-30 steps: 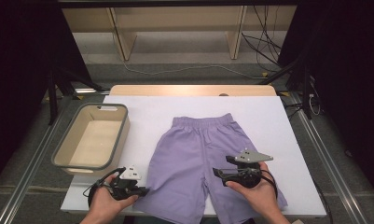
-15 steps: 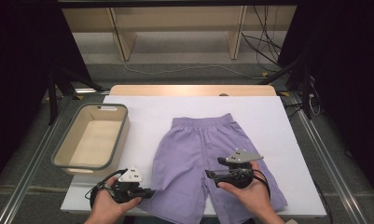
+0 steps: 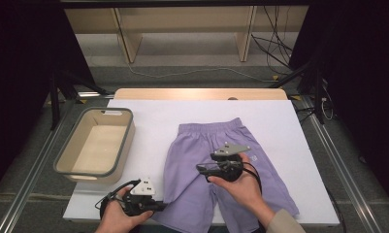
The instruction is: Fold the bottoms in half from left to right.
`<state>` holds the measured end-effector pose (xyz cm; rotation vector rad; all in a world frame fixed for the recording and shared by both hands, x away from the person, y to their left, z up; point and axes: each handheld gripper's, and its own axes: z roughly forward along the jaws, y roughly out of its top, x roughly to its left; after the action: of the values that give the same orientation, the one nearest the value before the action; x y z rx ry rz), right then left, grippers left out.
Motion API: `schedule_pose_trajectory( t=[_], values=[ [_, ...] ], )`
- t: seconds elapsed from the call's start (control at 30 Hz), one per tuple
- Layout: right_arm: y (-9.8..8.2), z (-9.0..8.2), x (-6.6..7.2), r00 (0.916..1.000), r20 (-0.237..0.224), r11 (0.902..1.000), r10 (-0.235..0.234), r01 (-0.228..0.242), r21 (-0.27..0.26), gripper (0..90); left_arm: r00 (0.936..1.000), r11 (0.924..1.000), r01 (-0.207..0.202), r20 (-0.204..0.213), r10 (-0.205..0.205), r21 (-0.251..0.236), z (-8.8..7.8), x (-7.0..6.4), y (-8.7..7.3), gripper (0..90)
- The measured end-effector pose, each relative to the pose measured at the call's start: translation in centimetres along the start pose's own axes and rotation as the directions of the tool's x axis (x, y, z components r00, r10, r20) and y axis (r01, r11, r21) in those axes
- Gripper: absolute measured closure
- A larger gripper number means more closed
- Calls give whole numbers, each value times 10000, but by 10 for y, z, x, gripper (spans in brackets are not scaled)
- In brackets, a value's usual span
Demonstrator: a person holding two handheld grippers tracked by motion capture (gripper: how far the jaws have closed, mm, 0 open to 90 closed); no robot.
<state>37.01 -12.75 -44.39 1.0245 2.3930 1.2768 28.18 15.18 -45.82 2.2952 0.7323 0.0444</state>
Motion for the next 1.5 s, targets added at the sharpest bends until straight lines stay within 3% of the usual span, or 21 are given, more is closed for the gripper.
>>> schedule_pose_trajectory(
  t=[0.4, 0.8, 1.27, 1.5],
  values=[
    [38, 52, -3, 9998, 150, 9984, 103, -112, 554, 325, 9986, 9988, -489, 223, 489, 0, 11, -7, 8, 894],
    [58, 96, 1, 9989, 128, 9930, 442, -454, 1094, 318, 9962, 9969, -775, 401, 779, -103, 16, -11, 12, 893],
    [63, 127, 1, 9971, 421, 9849, 638, -697, 1587, 314, 9952, 9962, -865, 448, 869, -97, 16, -11, 13, 893],
    [63, 137, 6, 9968, 619, 9800, 513, -622, 1890, 322, 9951, 9961, -876, 452, 879, -97, 16, -11, 13, 893]
  ],
)
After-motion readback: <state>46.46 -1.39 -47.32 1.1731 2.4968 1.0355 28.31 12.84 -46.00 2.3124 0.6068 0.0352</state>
